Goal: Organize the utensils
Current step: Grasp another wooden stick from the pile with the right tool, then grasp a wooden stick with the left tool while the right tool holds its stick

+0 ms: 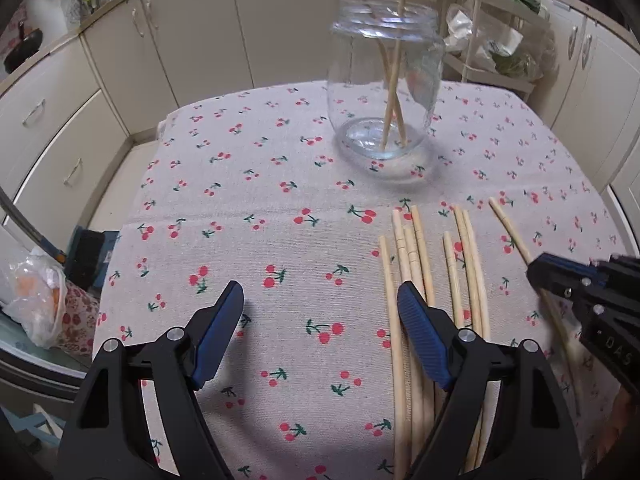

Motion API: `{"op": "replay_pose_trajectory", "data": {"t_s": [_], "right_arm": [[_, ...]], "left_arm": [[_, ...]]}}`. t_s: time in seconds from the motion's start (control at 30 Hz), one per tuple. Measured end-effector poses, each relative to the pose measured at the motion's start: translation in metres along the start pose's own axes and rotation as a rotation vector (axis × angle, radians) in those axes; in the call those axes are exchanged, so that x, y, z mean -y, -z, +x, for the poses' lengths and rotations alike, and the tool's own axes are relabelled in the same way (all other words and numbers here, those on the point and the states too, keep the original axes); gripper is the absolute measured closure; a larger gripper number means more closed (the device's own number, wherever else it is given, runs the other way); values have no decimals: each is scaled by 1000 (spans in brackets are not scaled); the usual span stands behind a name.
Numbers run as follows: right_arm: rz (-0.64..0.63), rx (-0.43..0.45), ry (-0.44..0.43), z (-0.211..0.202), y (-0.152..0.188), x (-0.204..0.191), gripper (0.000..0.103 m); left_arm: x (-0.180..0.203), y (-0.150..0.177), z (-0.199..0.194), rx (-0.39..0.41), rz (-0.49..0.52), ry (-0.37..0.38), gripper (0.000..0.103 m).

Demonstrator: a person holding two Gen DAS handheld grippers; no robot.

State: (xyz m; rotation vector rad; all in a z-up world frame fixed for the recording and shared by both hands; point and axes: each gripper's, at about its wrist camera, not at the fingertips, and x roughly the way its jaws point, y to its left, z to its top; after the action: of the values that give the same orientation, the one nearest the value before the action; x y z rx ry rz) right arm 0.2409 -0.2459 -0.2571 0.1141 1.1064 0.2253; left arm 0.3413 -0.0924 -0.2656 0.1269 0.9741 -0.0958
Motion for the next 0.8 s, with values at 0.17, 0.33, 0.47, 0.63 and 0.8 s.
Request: {"op": "replay_pose_trajectory", "data": {"t_s": [0.17, 0.33, 0.47, 0.63, 0.8], "right_arm": [[-8, 13, 3, 4, -6, -1, 97], [-32, 7, 13, 9, -11, -4, 97], [-13, 5, -9, 8, -10, -1, 97], [-5, -7, -21, 9, -12, 0, 97], [-19, -8, -22, 10, -13, 0, 97]], "left_arm": [[4, -4, 4, -4, -6, 13, 35], [13, -10, 3, -20, 19, 63, 68], [20, -13, 2, -32, 32, 95, 89], [14, -16, 3, -77, -8, 151, 95], [16, -22, 7, -105, 29, 141, 97]]}}
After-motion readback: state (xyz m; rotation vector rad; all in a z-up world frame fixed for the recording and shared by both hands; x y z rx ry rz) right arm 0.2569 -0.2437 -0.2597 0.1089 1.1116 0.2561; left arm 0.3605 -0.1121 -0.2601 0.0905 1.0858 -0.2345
